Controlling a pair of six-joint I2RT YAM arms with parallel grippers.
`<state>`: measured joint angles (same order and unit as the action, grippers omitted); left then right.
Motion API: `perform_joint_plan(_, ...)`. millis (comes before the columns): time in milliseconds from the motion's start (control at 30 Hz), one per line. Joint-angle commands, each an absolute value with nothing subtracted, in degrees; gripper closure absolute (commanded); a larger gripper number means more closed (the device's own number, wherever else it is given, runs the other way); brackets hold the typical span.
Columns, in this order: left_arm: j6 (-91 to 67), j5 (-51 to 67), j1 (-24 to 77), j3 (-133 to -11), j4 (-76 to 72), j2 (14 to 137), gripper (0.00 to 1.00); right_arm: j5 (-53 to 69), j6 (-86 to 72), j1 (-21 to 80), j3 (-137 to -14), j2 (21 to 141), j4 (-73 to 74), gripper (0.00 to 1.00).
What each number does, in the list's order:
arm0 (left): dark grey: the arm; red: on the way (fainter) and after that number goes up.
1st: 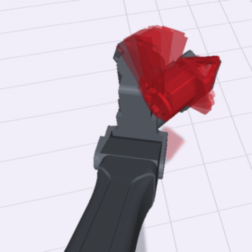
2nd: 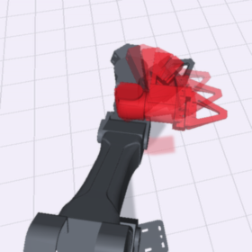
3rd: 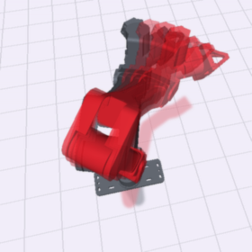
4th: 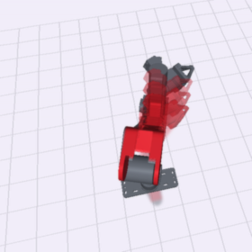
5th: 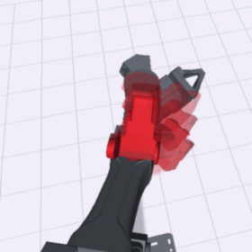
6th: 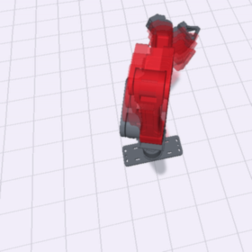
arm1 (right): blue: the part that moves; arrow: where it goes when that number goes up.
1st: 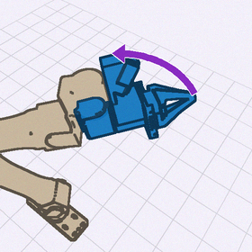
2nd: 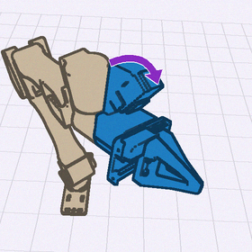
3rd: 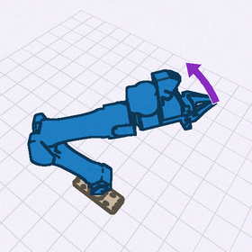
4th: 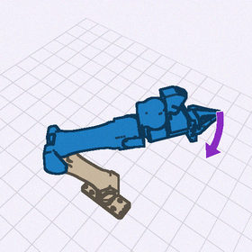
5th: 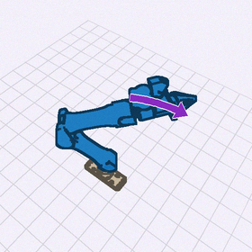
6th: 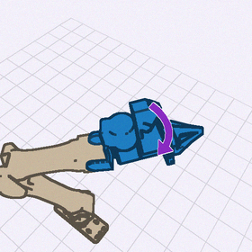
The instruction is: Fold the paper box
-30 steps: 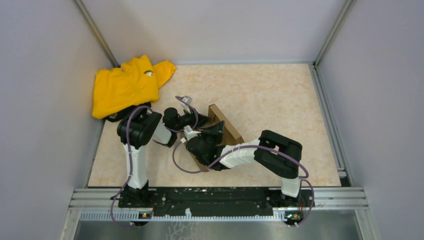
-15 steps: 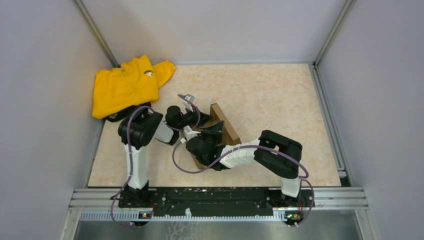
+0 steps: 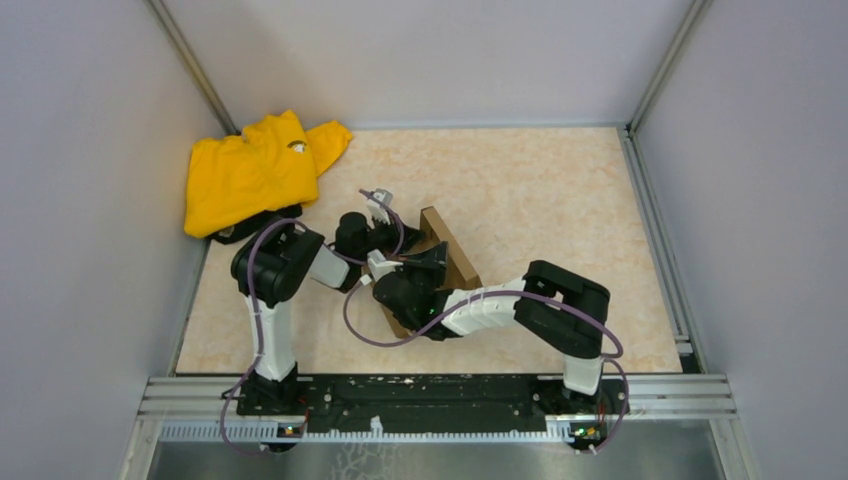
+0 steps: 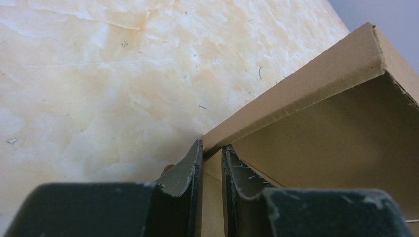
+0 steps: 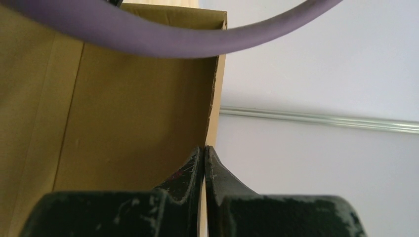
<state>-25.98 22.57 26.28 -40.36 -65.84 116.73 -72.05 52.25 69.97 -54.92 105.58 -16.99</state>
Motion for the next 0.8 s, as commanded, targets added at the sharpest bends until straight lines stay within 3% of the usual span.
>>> perform_joint_plan(0,-23.90,13.61,27.45,-39.79,-59.86,113.78,0.90,-67.49,44.55,70.66,-54.76,102.62,-10.95,1.00)
perform_joint_plan(767,-17.48,-1.25,31.42,-42.75,-46.51,110.23,0.91,-66.05,39.22,70.49,-54.48,101.64,-6.59,1.00)
